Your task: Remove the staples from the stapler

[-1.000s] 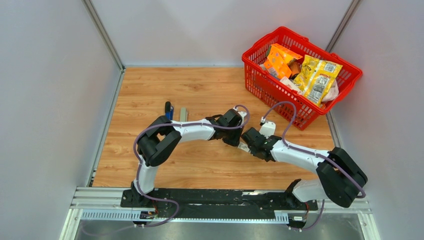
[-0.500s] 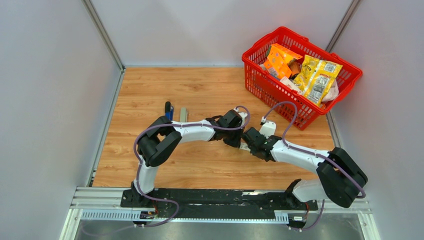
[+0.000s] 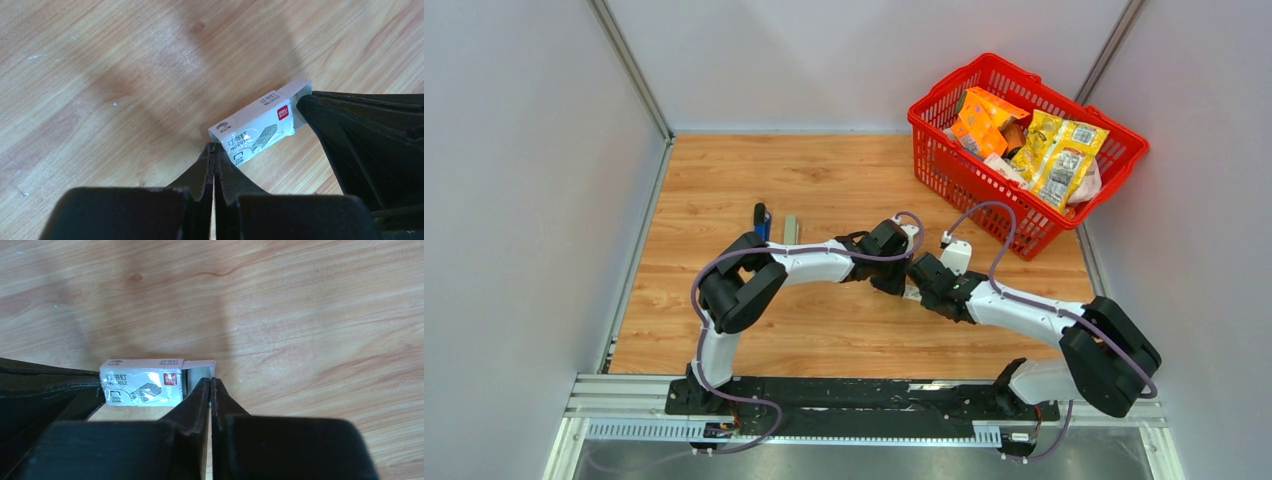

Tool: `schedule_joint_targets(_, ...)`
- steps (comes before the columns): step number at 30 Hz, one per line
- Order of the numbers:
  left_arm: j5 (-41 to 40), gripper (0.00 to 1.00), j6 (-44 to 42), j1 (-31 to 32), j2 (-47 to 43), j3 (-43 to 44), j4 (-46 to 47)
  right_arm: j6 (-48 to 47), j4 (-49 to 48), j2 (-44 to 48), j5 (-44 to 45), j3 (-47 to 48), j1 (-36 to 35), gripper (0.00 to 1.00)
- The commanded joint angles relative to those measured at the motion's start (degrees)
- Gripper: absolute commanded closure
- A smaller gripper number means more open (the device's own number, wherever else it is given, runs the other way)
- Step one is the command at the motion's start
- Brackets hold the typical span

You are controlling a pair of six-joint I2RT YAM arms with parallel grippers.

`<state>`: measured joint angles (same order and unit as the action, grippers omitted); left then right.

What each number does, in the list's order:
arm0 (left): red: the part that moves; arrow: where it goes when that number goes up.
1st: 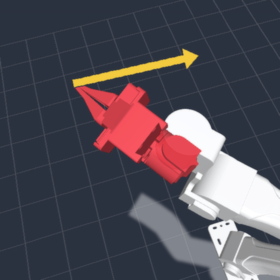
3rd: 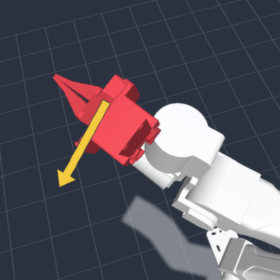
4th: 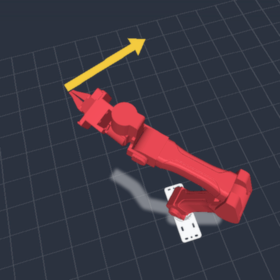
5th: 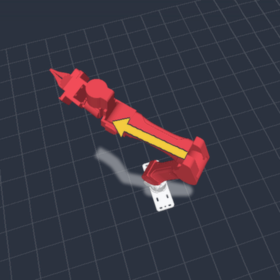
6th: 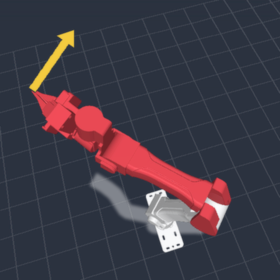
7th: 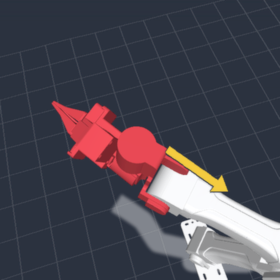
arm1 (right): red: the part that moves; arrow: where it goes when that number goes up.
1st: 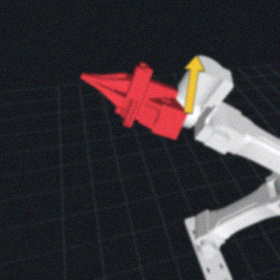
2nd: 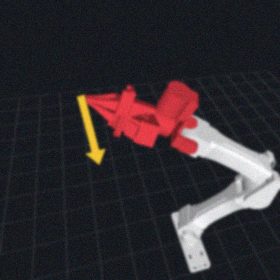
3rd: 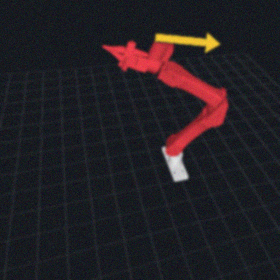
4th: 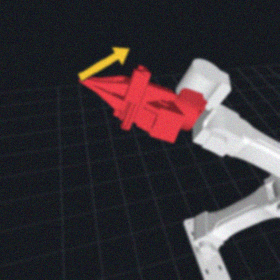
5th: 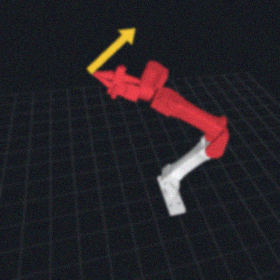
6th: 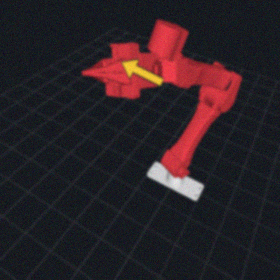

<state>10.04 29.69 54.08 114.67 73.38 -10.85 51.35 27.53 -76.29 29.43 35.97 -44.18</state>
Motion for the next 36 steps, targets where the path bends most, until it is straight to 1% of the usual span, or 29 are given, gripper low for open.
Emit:
schedule_joint_targets(1,-0.1,1.00,-0.4,0.8,-1.6,-2.4,-1.2,-1.0,-1.1,3.5,1.8,2.4,-0.4,0.92)
schedule_joint_targets(3,-0.5,1.00,-0.4,0.8,-2.7,-3.8,-0.9,-1.4,-0.3,5.0,2.3,2.4,-0.4,0.82)
schedule_joint_targets(5,-0.9,1.00,-0.3,0.8,-3.7,-4.9,-0.7,-1.7,1.4,6.1,2.9,2.8,-0.4,0.77)
schedule_joint_targets(9,-1.3,1.00,-0.1,0.8,-4.5,-6.6,-0.1,-1.5,4.6,7.0,4.2,3.2,-0.4,0.73)
schedule_joint_targets(13,-1.5,1.00,0.2,0.9,-5.6,-8.1,0.3,-0.6,6.9,7.5,5.5,2.5,-0.4,0.73)
schedule_joint_targets(15,-1.9,1.00,0.3,0.8,-6.0,-8.4,0.4,-0.4,7.2,7.4,6.1,2.0,-0.2,0.75)
schedule_joint_targets(17,-2.6,1.00,0.0,0.9,-6.1,-8.3,0.2,-0.2,7.4,6.9,6.2,2.0,0.1,0.79)
schedule_joint_targets(19,-3.3,1.00,-0.2,0.9,-6.0,-7.8,-0.4,-0.4,7.2,6.4,6.3,2.1,0.5,0.87)
schedule_joint_targets(20,-3.5,1.00,-0.4,0.8,-6.0,-7.3,-0.7,-0.5,7.1,6.0,6.2,2.1,0.9,0.94)
schedule_joint_targets(22,-4.0,1.00,-0.8,0.8,-5.3,-6.5,-1.1,-1.1,6.2,5.3,5.2,2.1,1.9,1.00)
schedule_joint_targets(36,-4.5,1.00,-1.2,-0.1,-0.7,-1.8,-1.5,-3.0,1.5,2.1,1.1,1.3,4.4,1.00)
